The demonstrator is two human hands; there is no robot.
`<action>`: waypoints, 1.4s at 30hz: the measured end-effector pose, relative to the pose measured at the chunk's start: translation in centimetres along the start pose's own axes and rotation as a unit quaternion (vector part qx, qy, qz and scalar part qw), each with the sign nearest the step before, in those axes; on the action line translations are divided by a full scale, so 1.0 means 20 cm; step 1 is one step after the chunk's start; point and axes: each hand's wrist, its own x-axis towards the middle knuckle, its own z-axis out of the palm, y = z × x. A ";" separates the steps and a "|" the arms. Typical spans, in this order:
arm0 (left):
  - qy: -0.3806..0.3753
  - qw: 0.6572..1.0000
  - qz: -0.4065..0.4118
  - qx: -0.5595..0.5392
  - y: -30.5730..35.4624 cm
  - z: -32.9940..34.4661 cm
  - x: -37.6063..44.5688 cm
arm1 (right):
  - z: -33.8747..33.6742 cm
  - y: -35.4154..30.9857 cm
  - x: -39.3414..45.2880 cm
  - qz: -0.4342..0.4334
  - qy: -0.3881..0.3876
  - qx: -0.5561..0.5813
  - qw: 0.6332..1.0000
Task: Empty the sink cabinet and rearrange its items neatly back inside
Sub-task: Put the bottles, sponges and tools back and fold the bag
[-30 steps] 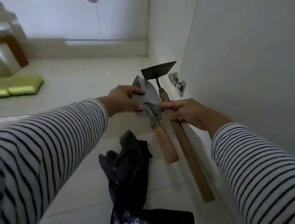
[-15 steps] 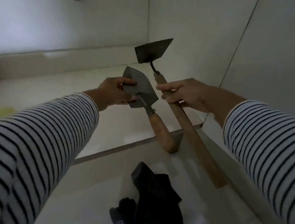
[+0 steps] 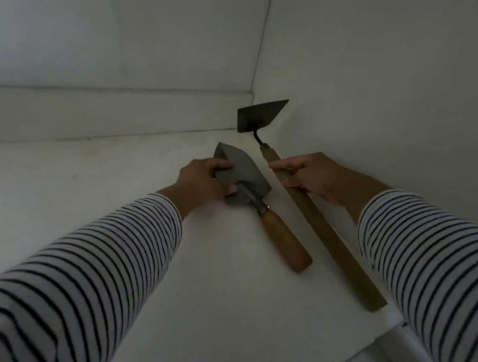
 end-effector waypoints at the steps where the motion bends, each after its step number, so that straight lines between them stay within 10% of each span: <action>1: 0.005 1.000 0.009 0.016 0.00 0.01 0.03 | 0.01 0.01 0.03 0.004 0.006 -0.001 1.000; 12: 0.076 0.979 0.052 0.182 0.00 0.08 0.16 | 0.10 0.01 0.18 0.010 0.123 -0.087 0.989; 24: 0.075 0.949 -0.053 0.302 0.14 0.06 -0.38 | -0.05 -0.09 -0.30 -0.075 -0.008 -0.365 0.928; 35: 0.126 0.937 -0.028 0.324 0.29 0.23 -1.24 | 0.00 0.08 -1.07 -0.214 0.047 -0.226 0.949; 42: 0.121 0.936 -0.084 0.319 0.30 0.50 -1.91 | 0.17 0.42 -1.61 -0.172 -0.052 -0.101 0.979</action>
